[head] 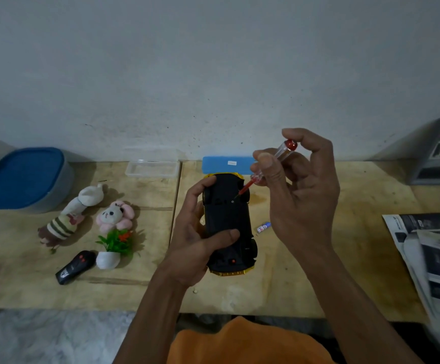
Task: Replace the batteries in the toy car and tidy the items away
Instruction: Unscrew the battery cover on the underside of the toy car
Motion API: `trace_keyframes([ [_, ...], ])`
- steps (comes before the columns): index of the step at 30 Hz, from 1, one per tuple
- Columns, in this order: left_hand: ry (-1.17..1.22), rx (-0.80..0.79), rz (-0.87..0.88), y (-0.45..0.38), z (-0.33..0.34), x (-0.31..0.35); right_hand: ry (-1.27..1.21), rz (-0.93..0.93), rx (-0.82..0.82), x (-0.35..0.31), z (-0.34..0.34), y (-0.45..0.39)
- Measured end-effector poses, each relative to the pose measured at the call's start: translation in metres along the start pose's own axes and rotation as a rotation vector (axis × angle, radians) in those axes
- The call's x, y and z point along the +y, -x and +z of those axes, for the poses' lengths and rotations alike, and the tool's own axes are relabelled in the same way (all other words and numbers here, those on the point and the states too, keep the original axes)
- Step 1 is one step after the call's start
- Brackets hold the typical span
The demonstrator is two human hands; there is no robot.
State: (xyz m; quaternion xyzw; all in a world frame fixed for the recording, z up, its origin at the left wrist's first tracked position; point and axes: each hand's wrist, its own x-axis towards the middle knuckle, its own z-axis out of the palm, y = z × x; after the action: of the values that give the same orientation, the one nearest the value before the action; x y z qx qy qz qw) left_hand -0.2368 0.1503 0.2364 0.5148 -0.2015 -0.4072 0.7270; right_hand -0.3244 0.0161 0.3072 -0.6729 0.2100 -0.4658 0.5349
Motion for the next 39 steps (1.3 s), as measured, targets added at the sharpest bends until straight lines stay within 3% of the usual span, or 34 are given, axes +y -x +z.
trace_keyframes([
  [27,0.007,0.006,-0.01,-0.003,-0.002,0.011,0.012,-0.036,-0.005,0.0,0.008,-0.003],
  [34,0.022,0.016,-0.02,-0.002,-0.003,0.012,0.079,-0.069,-0.146,0.0,0.005,-0.003],
  [39,0.014,0.02,-0.017,-0.002,-0.003,0.012,0.086,-0.104,-0.151,-0.003,0.007,-0.007],
])
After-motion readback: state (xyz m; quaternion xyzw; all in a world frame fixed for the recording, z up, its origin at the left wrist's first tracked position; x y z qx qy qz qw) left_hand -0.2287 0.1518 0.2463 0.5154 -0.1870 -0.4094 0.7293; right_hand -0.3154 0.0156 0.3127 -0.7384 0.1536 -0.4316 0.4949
